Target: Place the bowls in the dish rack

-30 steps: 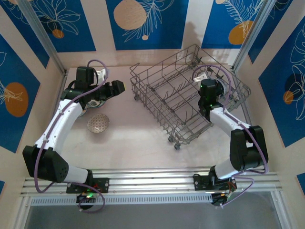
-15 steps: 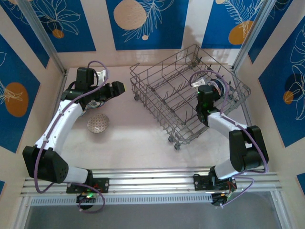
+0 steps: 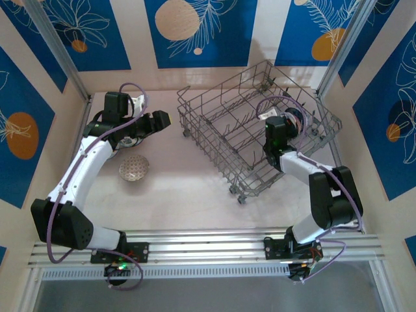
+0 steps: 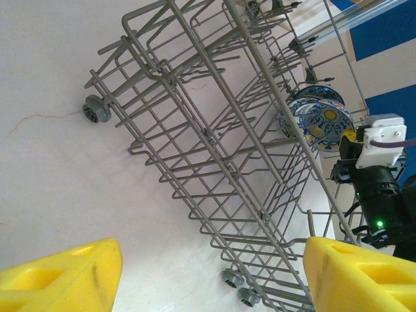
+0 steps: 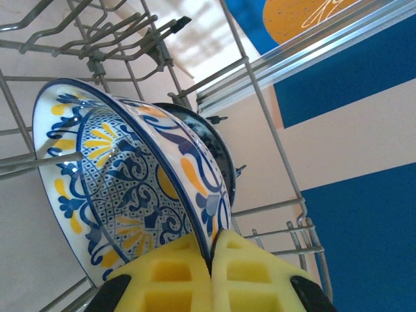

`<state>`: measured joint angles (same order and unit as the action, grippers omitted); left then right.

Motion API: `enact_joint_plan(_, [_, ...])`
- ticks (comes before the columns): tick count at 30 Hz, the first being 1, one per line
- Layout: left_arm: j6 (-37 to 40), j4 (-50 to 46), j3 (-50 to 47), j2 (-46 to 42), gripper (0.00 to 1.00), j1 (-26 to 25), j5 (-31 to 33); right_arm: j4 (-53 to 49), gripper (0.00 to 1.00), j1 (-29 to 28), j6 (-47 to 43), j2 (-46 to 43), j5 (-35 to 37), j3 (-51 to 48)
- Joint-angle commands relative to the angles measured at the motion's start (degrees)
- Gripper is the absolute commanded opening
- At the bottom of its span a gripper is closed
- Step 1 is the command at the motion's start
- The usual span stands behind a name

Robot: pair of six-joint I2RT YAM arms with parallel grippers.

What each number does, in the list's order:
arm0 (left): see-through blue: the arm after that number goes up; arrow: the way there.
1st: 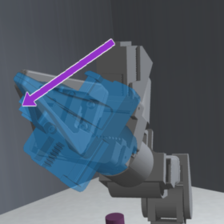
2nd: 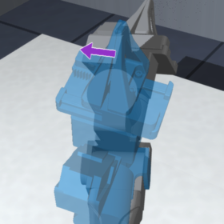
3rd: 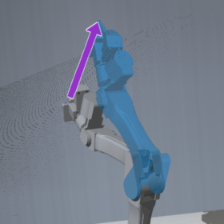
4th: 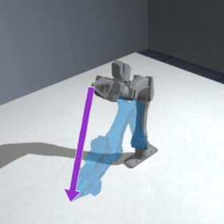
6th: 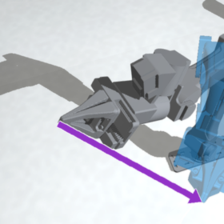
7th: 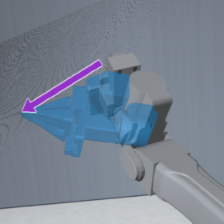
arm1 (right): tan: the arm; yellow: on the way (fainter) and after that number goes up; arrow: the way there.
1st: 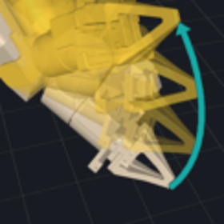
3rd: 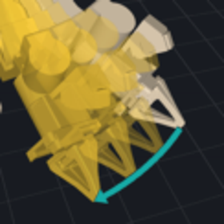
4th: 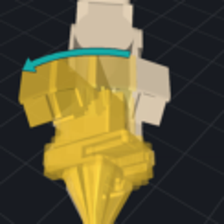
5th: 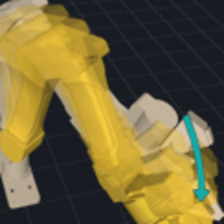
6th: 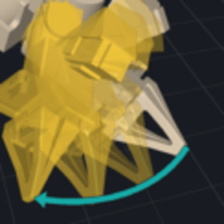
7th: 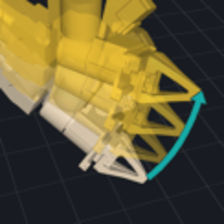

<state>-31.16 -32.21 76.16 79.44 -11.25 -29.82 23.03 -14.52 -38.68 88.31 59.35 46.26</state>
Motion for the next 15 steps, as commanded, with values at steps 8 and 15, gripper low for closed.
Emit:
enact_joint_plan(8, [-0.7, 0.8, -0.4, -0.8, 0.74, 0.5, -1.4, -2.2, 0.13, -0.4, 2.5, 3.7, 2.1, 4.1])
enact_joint_plan(15, [-0.9, -0.1, -0.6, -1.0, 0.74, 0.4, -0.4, -3.1, 0.17, 0.4, 2.8, 6.7, 2.1, 6.9])
